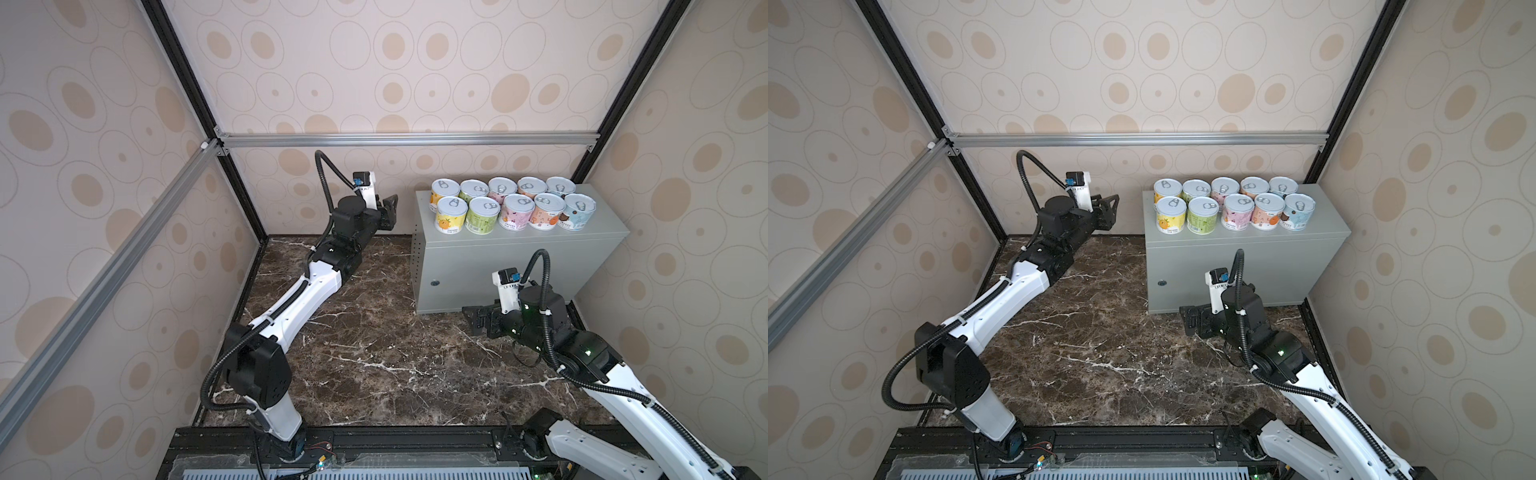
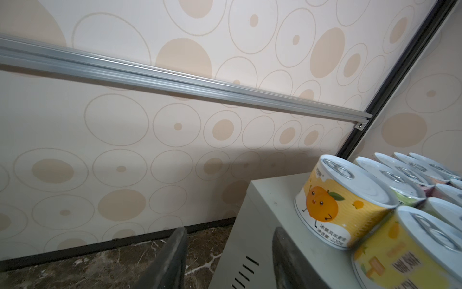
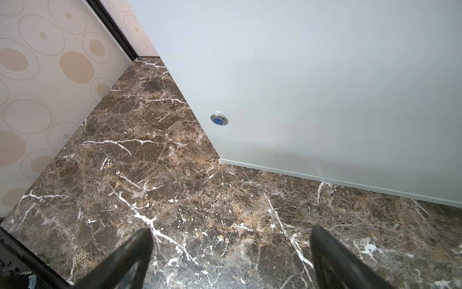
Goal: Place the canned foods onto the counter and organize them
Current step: 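Open the left gripper and draw it back while the right gripper rises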
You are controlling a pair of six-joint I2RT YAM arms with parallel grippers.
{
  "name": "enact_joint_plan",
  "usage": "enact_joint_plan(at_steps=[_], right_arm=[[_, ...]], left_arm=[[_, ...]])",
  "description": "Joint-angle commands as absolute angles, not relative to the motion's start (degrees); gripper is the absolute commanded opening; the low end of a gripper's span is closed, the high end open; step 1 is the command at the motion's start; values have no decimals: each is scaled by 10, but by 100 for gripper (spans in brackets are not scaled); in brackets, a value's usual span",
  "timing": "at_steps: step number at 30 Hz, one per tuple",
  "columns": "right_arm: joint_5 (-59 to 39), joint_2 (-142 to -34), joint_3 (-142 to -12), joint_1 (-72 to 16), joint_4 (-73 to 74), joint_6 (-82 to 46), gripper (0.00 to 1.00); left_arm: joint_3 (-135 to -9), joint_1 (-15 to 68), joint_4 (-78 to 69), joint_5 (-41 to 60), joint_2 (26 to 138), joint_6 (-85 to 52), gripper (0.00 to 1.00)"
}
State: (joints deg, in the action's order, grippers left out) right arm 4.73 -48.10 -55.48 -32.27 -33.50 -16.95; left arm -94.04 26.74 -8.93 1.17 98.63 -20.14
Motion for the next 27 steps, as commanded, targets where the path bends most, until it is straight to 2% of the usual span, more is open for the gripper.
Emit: enact_joint_plan(at_steps=[1,6,12,27], right_arm=[[58,-478,-552,-320,-333,-152,100],[57,-480,-551,-320,-331,-142,100],[53,-493,-551,-320,-325,-134,100],[46,-502,-549,-319,-323,-130,100]], left_arm=[[-1010,268,-84,28,1024,-190,52],[-1061,278,-89,62,1079,-154,52],[-1125,306,-72,55,1122,-104,52],[-1243,332,-19,70,1199,-74,52]])
